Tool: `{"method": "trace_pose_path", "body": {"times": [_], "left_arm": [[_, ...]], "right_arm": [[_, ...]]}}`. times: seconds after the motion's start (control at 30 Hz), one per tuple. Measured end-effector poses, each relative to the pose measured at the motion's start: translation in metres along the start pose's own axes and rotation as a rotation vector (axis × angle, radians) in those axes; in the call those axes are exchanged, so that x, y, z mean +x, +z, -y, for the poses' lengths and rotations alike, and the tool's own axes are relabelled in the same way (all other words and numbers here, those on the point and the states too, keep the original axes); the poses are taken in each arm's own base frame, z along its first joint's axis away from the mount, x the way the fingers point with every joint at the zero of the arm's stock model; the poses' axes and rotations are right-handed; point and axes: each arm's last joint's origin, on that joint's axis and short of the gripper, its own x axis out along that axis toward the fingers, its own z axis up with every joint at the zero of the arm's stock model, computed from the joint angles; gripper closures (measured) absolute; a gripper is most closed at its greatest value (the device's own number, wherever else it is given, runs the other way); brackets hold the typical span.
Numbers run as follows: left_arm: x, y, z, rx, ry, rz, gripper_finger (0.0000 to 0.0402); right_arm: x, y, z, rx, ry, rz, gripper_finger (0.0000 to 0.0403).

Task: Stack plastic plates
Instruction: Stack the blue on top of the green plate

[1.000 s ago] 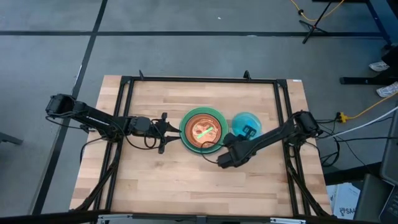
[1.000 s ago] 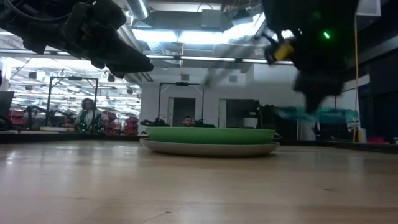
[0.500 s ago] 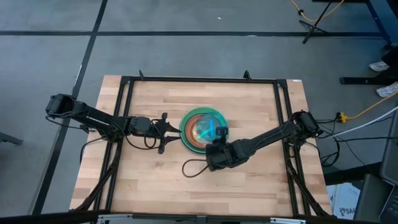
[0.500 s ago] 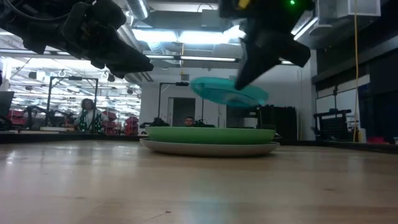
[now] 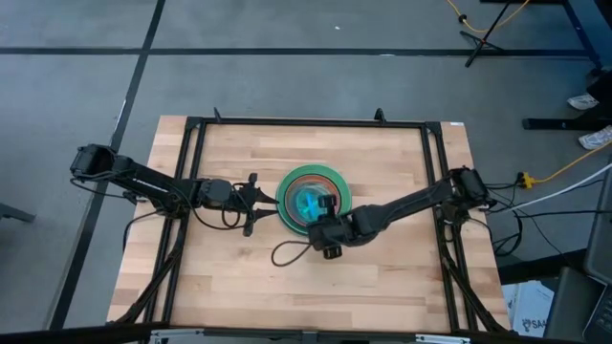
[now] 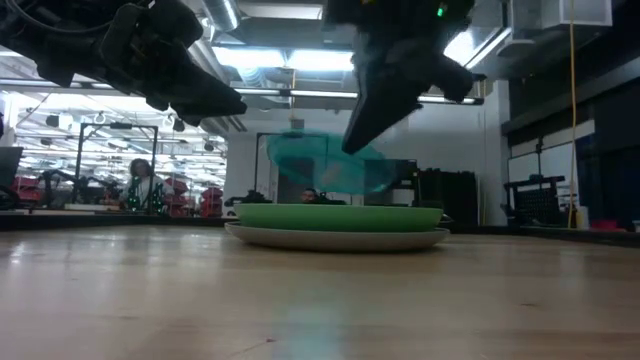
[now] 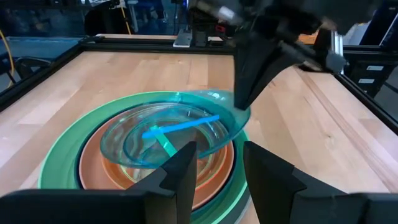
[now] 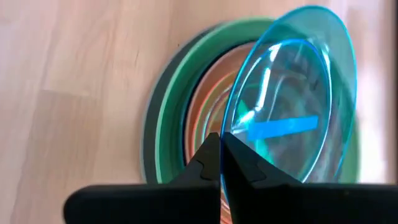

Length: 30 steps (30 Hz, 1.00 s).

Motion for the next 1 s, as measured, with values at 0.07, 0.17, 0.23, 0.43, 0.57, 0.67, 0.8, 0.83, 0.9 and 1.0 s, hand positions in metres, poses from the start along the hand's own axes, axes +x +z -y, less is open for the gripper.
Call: {"method": "trace_pose_path", "body": {"times": [0.07, 0.17, 0.23, 0.43, 0.57, 0.67, 0.8, 0.83, 0.9, 1.0], "left_arm": [[0.0, 0.0, 0.0, 0.0, 0.0, 0.0, 0.0277], [0.0, 0.0, 0.0, -0.001, 0.0, 0.0, 0.0277], [0.0, 0.0, 0.0, -0.002, 0.0, 0.0, 0.0277], [0.0, 0.0, 0.0, -0.001, 0.0, 0.0, 0.0277], [0.0, 0.0, 0.0, -0.002, 0.0, 0.0, 0.0277], [0.0, 0.0, 0.0, -0.001, 0.0, 0.0, 0.0277], [0.0, 0.0, 0.0, -0.001, 0.0, 0.0, 0.0277], [0.0, 0.0, 0.0, -0.002, 0.0, 0.0, 0.0277], [0.0, 0.0, 0.0, -0.001, 0.0, 0.0, 0.0277], [0.0, 0.0, 0.0, -0.002, -0.002, -0.001, 0.0277]], "right_arm": [[0.006, -0.004, 0.003, 0.013, 0.03, -0.009, 0.0402], [0.014, -0.008, 0.006, 0.033, 0.084, -0.011, 0.0403], [0.018, -0.012, 0.009, 0.044, 0.091, -0.025, 0.0403], [0.024, -0.015, 0.02, 0.094, 0.081, -0.041, 0.0403], [0.027, -0.016, 0.028, 0.116, 0.101, -0.054, 0.0403], [0.029, -0.018, 0.031, 0.143, 0.13, -0.065, 0.0403], [0.03, -0.02, 0.035, 0.199, 0.13, -0.085, 0.0403], [0.03, -0.02, 0.035, 0.206, 0.131, -0.086, 0.0403], [0.03, -0.02, 0.035, 0.206, 0.133, -0.089, 0.0399], [0.03, -0.02, 0.034, 0.208, 0.134, -0.089, 0.0378]]}}
